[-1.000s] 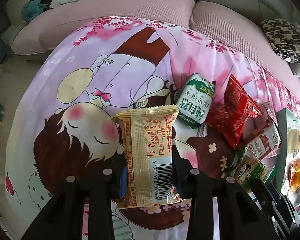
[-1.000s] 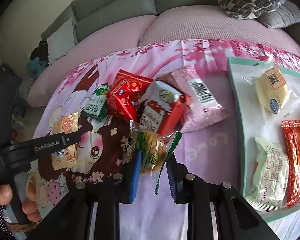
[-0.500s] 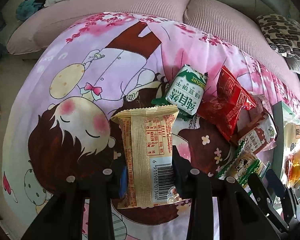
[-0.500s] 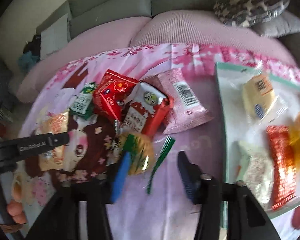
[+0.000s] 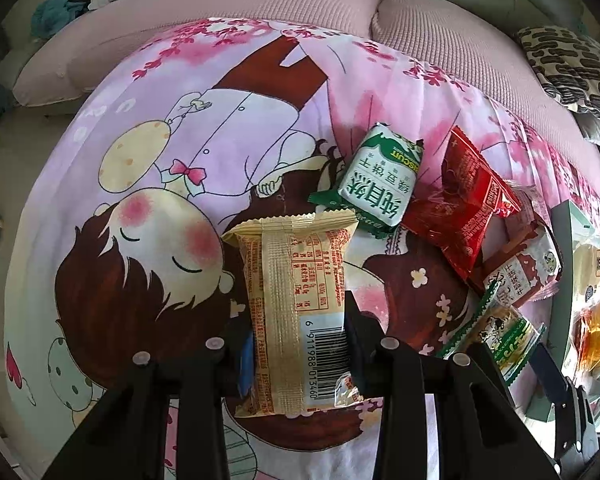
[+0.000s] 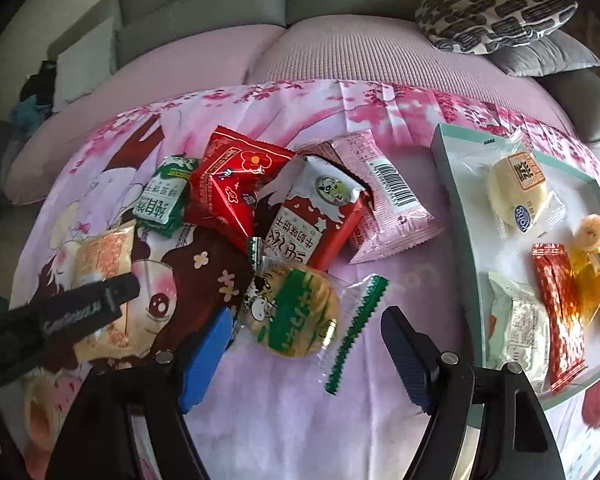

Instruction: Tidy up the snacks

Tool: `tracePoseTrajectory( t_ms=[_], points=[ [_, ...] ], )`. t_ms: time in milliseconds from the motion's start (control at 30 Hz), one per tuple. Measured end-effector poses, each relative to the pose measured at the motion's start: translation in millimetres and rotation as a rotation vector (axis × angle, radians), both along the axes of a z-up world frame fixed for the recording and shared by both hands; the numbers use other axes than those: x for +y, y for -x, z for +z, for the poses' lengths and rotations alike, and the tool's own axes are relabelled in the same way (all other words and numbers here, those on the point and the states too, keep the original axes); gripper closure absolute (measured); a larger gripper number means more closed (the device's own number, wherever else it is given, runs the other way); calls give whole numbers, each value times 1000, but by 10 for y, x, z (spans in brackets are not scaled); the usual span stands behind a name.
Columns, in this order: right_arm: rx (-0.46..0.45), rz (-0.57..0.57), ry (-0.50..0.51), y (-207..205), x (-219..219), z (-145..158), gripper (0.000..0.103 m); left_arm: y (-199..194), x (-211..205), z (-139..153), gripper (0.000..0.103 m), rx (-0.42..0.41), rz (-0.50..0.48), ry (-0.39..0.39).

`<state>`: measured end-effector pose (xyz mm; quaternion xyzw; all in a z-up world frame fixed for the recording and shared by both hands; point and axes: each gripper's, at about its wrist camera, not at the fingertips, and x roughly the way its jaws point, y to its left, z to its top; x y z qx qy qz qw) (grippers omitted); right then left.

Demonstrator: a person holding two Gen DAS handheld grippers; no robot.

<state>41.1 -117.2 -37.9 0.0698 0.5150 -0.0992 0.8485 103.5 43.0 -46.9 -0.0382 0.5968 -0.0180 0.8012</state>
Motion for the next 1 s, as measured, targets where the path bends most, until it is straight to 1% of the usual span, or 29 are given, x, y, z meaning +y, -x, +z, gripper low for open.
tracePoseTrajectory(
  t_ms=[133,233,333,400,533,633,1000],
  points=[
    [37,-12,39,-93,78,-120,23,-11,52,-14,64,5,10,-2],
    [50,-16,38,-120,96,-196,23,-14,67,-23,64,10,13,2],
    [43,-15,33,-117,87,-200,24,-15,79,-50,64,21,11,6],
    [32,-21,13,-91,40,-176,27,-31,73,-81,64,31,13,4],
    [13,-27,-32,-15,-55,-115,40,-63,69,-109,64,36,12,4],
    [7,-28,-51,31,-106,-88,45,-90,54,-134,64,39,11,0],
    [10,-46,-86,196,-319,-9,46,-109,-30,-212,62,34,5,-34]
  ],
)
